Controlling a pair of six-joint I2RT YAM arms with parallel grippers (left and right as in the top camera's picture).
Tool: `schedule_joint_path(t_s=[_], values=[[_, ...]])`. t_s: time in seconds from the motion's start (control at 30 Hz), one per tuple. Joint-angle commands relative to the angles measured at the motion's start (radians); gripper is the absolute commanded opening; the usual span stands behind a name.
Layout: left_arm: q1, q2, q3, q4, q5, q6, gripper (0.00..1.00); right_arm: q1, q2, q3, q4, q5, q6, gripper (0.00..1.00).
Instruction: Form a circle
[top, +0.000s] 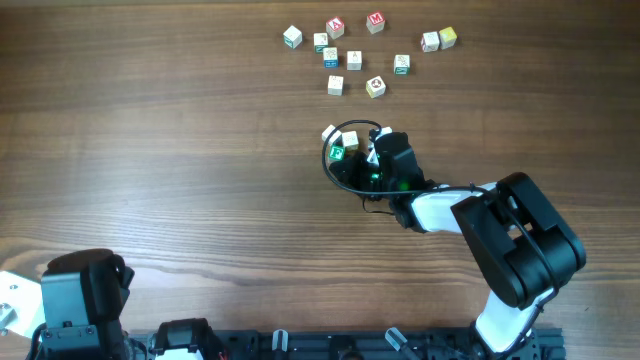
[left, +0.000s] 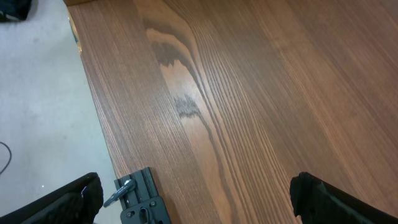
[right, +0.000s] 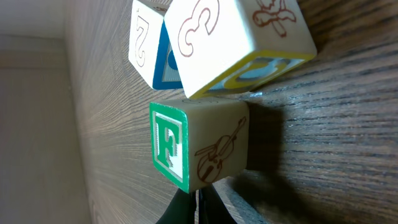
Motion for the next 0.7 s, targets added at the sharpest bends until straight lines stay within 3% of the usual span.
schedule_joint_path(t_s=[0.0,0.67], values=[[0.007,-0.002,-0.001,0.002,-0.003,-0.012,1.0,0.003,0.025,0.018,0.009,0.021,-0.018,0.04],[0.007,-0.002,-0.001,0.002,-0.003,-0.012,1.0,0.003,0.025,0.018,0.01,0.032,-0.017,0.05]])
